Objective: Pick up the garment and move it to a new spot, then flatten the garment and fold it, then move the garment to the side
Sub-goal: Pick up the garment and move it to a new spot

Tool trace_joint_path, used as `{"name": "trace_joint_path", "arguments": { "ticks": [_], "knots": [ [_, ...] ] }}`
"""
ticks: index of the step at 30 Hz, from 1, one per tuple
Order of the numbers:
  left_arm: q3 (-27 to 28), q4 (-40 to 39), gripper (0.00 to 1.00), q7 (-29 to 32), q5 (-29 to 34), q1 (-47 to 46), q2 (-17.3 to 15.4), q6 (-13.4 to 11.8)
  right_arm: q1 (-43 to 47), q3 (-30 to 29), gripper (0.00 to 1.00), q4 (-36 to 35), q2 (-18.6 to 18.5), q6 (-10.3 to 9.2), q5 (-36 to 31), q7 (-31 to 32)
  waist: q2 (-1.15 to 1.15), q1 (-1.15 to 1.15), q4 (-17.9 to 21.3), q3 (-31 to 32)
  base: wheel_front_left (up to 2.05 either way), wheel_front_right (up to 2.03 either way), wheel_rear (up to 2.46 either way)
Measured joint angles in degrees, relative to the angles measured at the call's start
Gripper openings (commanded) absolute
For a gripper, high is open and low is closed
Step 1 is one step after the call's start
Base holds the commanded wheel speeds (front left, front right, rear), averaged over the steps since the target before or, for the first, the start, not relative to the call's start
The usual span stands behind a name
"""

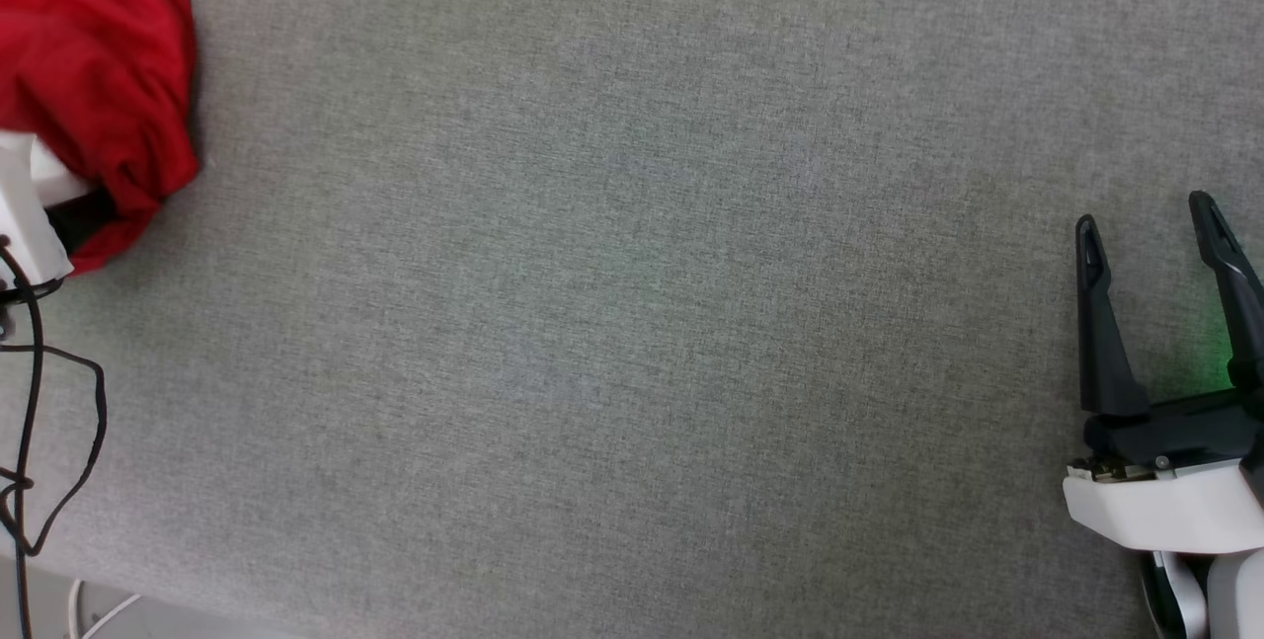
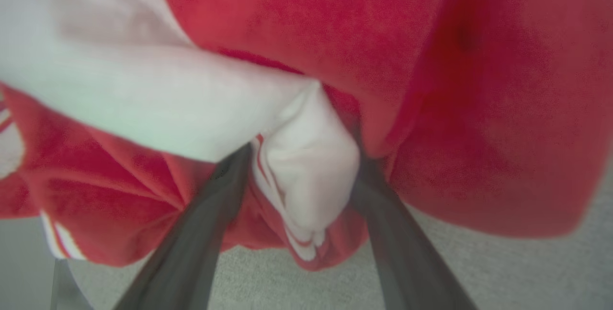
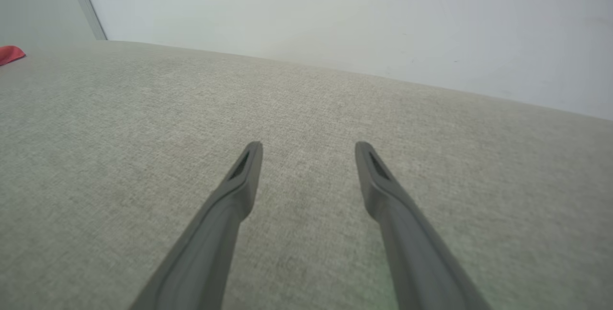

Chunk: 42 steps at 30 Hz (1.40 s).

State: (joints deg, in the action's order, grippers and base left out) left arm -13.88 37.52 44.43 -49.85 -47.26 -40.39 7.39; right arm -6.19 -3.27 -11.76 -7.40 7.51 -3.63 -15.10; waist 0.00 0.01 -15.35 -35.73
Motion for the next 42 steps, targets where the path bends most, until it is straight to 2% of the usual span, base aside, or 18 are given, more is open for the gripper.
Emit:
{"name": "trace_joint_path", "arguments": {
  "ticks": [7, 8, 9, 15, 18, 23, 30, 38, 40, 41, 42],
  "knots": [
    [-3.82, 3.22, 1.00, -0.77, -0.66, -1.64, 0.71, -0.07, -0.24, 0.02, 1.00, -0.15, -0.45, 0.00, 0.00, -0.01, 0.00, -0.01, 0.43, -1.09, 0.00, 0.00, 0.00],
    [-4.34, 3.53, 0.75, -0.94, -0.79, -1.92, 0.70, -0.07, -0.25, 0.02, 1.00, -0.07, -0.47, 0.00, 0.00, -0.01, 0.00, -0.01, 0.44, -1.04, 0.00, 0.00, 0.00],
    [-4.81, 3.82, 0.00, -1.27, -0.91, -2.08, 0.73, -0.07, -0.30, 0.07, 1.00, 0.09, -0.47, 0.00, 0.00, -0.02, 0.00, -0.01, 0.44, -0.91, 0.00, 0.00, 0.00],
    [-7.25, 5.03, 0.00, -3.63, -1.85, -2.67, -0.46, -0.23, -0.39, 0.79, 1.00, 1.22, -0.02, -0.01, 0.02, 0.00, 0.00, -0.01, 0.29, 1.33, 0.00, 0.00, 0.00],
    [-8.45, 3.53, 0.00, -5.09, -1.79, -3.54, -2.12, 0.00, -0.03, 1.18, 1.00, 1.92, 0.60, 0.00, 0.14, 0.01, 0.00, -0.01, 0.11, 3.33, 0.00, 0.00, 0.00],
    [-10.37, -1.20, 0.00, -6.39, -0.74, -6.62, -6.48, 0.00, 0.43, 1.75, 1.00, 2.74, 1.79, -0.01, 0.67, 0.01, 0.00, -0.01, -0.26, 7.34, 0.00, 0.00, 0.00],
    [-15.56, -11.01, 0.00, -5.00, 0.85, -11.78, -9.55, 0.01, 1.62, 2.23, 1.00, 4.13, 3.44, 0.00, 1.37, 0.01, 0.00, -0.01, -0.48, 13.23, 0.00, 0.00, 0.00],
    [-20.73, -22.40, 0.00, -0.26, 3.33, -17.95, -7.40, 0.01, 2.82, 2.69, 1.00, 4.86, 4.31, 0.00, 2.29, 0.01, 0.00, -0.01, 1.34, 18.83, 0.00, 0.00, 0.00],
    [-22.61, -24.58, 0.00, 0.73, 4.47, -19.57, -6.00, 0.01, 3.05, 2.76, 1.00, 4.98, 4.37, -0.01, 3.24, 0.01, 0.00, -0.01, 2.55, 19.64, 0.00, 0.00, 0.00],
    [-24.05, -25.95, 0.00, 1.40, 4.44, -20.85, -3.77, 0.01, 3.16, 2.96, 1.00, 5.13, 4.38, -0.01, 4.25, 0.01, 0.00, -0.01, 3.91, 20.32, 0.00, 0.00, 0.00],
    [-25.03, -26.53, 0.00, 1.71, 4.50, -21.45, -2.92, 0.01, 3.26, 3.08, 1.00, 5.17, 4.38, -0.01, 4.63, 0.01, 0.00, -0.01, 4.65, 20.61, 0.00, 0.00, 0.00]
  ]
}}
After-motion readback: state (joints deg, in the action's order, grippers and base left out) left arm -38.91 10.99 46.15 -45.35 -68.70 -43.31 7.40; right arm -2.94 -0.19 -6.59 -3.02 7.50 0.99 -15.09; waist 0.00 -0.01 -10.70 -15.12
